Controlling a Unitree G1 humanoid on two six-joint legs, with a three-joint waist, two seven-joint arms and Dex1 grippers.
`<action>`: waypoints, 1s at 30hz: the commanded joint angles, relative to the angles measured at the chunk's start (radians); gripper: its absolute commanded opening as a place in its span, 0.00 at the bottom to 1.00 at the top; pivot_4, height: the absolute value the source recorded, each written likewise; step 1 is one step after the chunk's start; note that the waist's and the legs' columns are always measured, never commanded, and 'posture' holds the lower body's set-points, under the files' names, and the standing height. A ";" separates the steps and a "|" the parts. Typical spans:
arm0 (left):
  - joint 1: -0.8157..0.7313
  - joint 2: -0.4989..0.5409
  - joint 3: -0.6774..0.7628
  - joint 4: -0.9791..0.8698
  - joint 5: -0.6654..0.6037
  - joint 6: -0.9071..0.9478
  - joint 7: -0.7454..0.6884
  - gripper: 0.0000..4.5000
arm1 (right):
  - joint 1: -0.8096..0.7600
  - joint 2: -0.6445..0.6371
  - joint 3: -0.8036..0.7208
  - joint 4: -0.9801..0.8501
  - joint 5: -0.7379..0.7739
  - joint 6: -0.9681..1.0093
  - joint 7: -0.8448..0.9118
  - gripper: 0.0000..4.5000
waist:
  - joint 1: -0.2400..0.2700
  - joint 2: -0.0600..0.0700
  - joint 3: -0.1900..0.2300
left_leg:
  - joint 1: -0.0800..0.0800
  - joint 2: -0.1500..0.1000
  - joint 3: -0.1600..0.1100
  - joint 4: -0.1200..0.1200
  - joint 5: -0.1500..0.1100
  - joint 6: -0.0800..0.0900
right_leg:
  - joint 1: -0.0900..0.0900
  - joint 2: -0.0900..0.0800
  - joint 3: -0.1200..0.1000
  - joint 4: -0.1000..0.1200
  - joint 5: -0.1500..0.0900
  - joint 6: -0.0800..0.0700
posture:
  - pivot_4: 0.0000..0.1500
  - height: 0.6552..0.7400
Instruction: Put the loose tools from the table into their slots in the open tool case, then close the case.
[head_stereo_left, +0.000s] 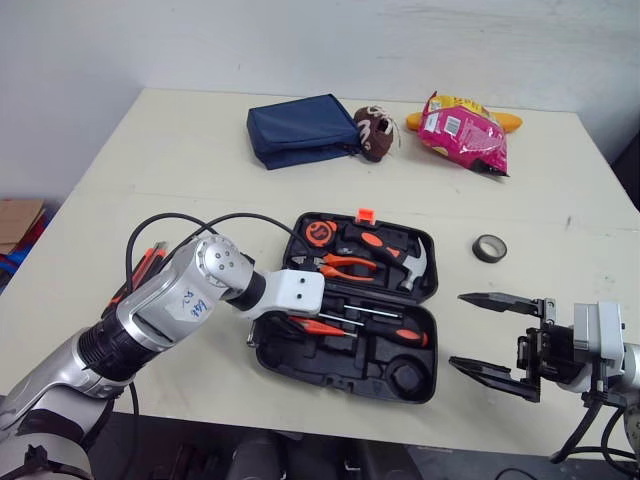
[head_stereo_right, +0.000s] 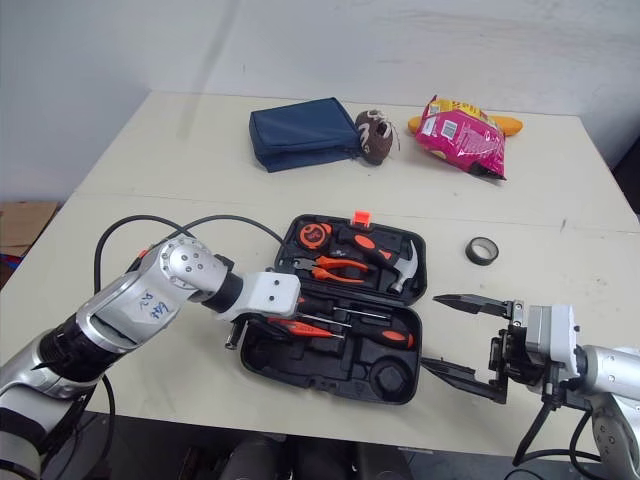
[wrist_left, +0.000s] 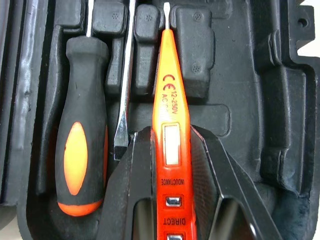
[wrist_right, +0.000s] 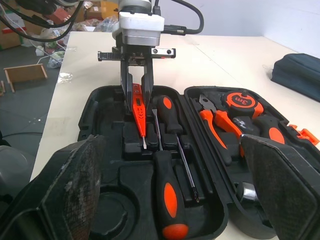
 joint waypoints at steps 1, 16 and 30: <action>-0.022 0.003 -0.018 0.035 0.043 -0.032 -0.019 0.07 | -0.031 0.004 -0.008 0.029 -0.003 -0.025 0.007 1.00 | 0.000 0.000 0.000 | 0.000 0.000 0.000 0.000 0.000 0.000 | 0.000 0.000 0.000 0.000 0.000 0.000 | 1.00 1.00; -0.032 -0.045 -0.014 0.014 0.064 0.006 -0.023 0.18 | -0.065 0.009 0.026 -0.028 -0.004 0.029 -0.060 1.00 | 0.002 0.000 0.000 | 0.001 0.000 0.000 0.002 0.000 0.001 | 0.001 0.000 0.000 0.002 0.000 0.000 | 1.00 1.00; -0.048 -0.045 0.214 -0.046 -0.134 0.027 -0.080 0.58 | -0.085 0.007 0.034 0.030 -0.008 0.034 -0.007 1.00 | 0.001 0.000 0.000 | -0.001 0.000 0.000 0.007 0.000 0.001 | 0.000 0.000 0.000 0.004 0.000 0.000 | 1.00 1.00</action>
